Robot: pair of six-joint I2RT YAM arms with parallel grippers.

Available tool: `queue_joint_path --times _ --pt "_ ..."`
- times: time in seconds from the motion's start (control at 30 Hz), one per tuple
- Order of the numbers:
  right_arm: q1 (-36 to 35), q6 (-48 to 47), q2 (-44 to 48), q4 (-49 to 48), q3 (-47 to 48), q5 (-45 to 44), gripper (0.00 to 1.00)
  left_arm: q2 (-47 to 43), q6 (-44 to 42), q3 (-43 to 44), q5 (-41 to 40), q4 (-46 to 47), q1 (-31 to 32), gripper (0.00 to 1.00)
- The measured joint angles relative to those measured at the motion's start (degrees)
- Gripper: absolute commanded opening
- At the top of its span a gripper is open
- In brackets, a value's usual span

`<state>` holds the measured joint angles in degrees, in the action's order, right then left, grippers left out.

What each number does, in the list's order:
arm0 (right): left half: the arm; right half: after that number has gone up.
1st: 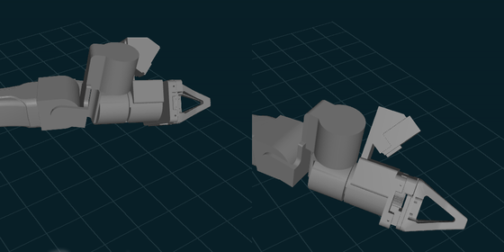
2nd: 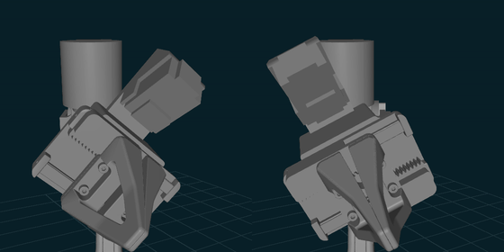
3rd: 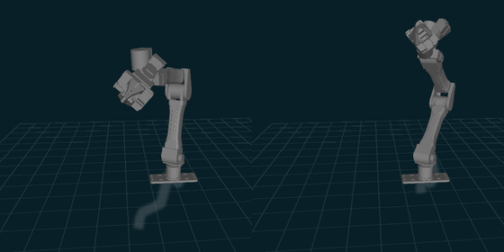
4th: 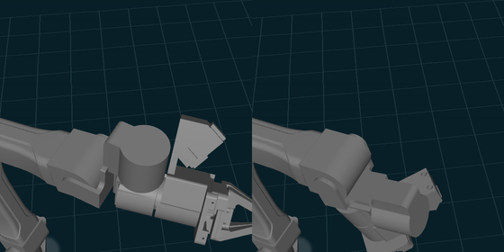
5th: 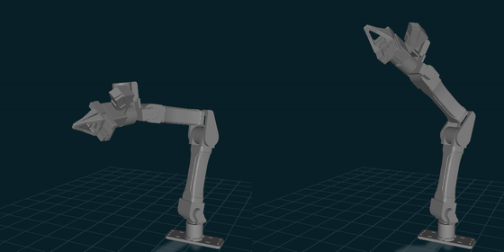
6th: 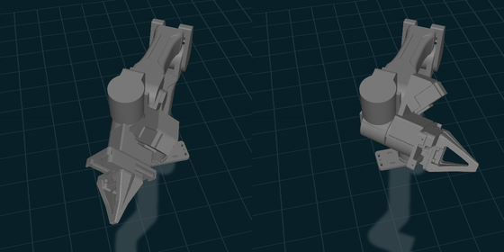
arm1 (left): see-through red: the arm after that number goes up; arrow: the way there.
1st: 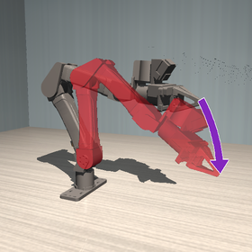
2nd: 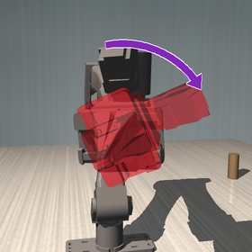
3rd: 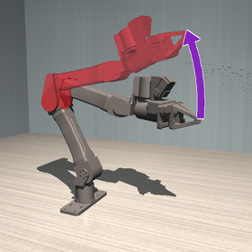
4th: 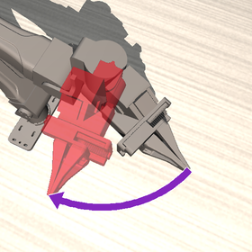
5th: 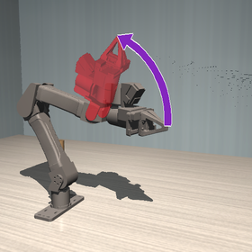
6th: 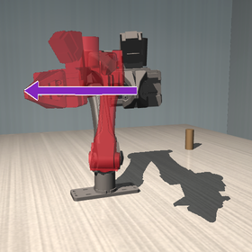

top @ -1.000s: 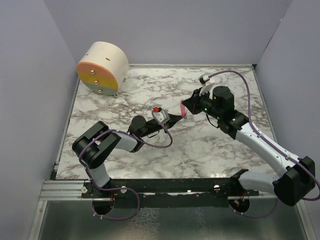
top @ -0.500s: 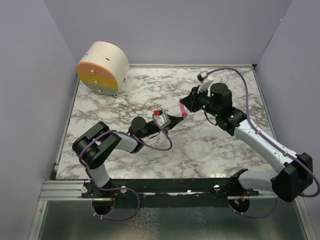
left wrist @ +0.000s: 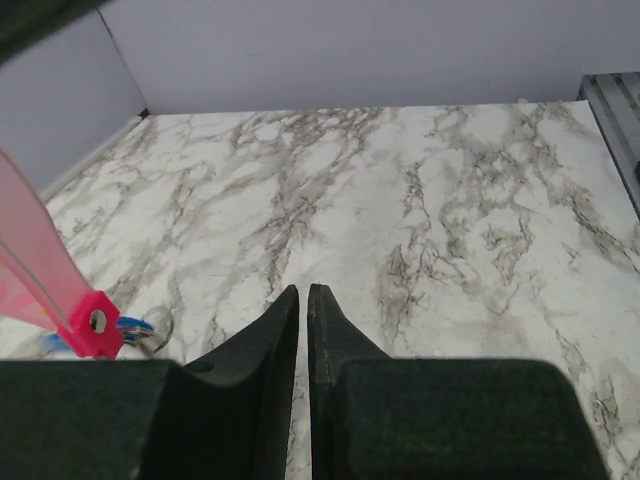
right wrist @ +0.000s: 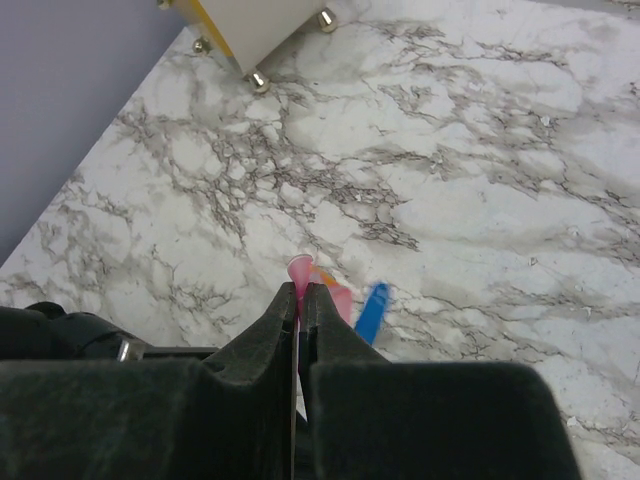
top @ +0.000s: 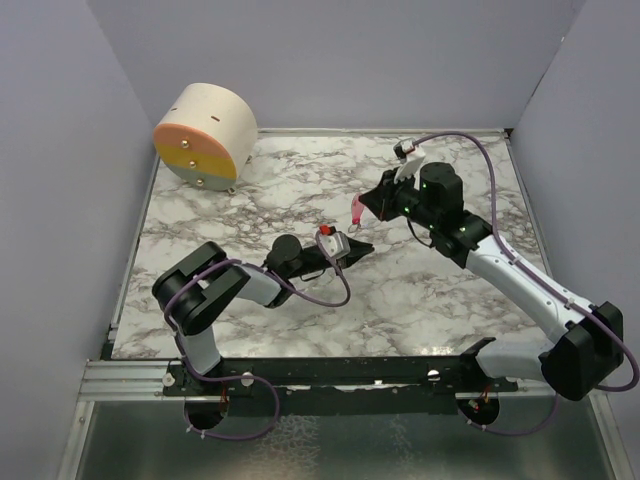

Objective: Put the keys on the keyring

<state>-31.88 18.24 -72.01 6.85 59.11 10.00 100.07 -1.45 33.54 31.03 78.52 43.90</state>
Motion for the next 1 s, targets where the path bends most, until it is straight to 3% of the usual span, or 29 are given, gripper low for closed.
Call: queue_joint_path --times 0.4,0.47,0.7,1.0 --pt "0.0 0.1 0.0 -0.4 1.1 0.0 0.01 1.2 -0.6 0.7 0.2 -2.9 1.7 0.27" --pt "0.0 0.1 0.0 -0.4 1.1 0.0 0.01 0.7 -0.5 0.2 -1.0 -3.2 1.7 0.34" --pt "0.0 0.0 0.0 -0.5 1.0 0.0 0.01 -8.5 0.7 -5.2 -8.5 -3.6 1.7 0.53" --pt "0.0 -0.1 0.6 -0.5 -0.1 0.0 0.01 -19.3 2.6 -7.7 -21.1 -6.5 0.6 0.60"
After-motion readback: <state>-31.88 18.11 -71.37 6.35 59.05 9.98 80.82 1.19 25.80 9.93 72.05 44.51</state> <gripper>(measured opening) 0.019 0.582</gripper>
